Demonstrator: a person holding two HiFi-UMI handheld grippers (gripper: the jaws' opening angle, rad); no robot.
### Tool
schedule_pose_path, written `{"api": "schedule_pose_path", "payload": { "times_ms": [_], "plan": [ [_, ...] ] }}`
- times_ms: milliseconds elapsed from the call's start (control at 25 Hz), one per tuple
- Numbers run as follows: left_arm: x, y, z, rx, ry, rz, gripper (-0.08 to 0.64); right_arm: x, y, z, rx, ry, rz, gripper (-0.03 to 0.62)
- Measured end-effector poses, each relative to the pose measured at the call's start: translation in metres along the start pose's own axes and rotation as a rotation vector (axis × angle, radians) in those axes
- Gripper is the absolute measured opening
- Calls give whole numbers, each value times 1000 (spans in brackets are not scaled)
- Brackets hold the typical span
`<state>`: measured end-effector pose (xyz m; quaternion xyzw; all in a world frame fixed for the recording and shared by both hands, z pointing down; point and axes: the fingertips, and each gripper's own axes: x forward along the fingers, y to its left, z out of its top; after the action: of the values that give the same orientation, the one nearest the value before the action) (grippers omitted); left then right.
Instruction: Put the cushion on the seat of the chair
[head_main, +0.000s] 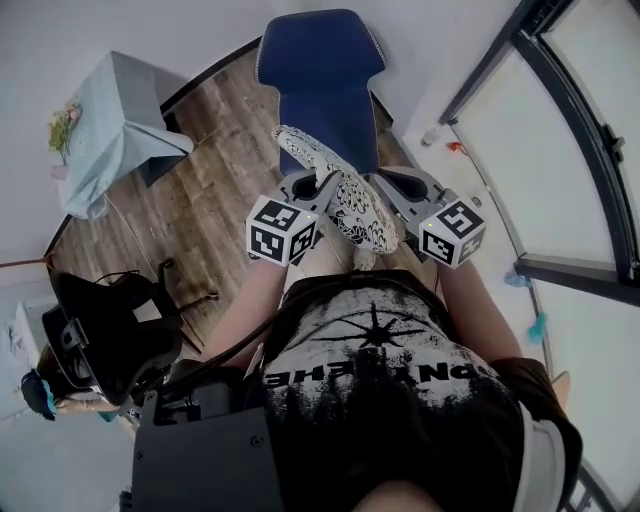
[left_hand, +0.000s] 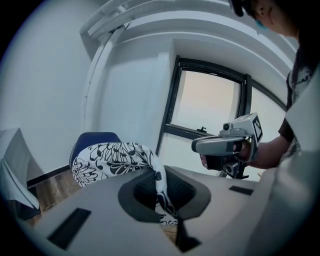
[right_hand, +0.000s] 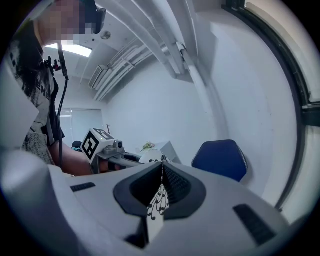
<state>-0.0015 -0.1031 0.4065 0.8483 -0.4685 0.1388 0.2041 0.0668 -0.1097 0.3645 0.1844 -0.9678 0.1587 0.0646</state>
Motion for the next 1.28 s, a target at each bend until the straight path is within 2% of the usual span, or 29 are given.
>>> {"api": "schedule_pose_path", "payload": {
  "times_ms": [360, 640, 1000, 1280],
  "plan": [
    [38, 12, 10, -13, 8, 16, 23, 7, -39, 1, 13, 18, 18, 18],
    [61, 28, 15, -27, 12, -5, 23, 15, -65, 5, 22, 25, -14, 18],
    [98, 63, 23, -46, 39, -75, 23, 47, -101, 2, 56, 48, -75, 18],
    [139, 99, 27, -20, 124, -165, 23, 74, -141, 6, 103, 50, -161, 18]
  ]
}}
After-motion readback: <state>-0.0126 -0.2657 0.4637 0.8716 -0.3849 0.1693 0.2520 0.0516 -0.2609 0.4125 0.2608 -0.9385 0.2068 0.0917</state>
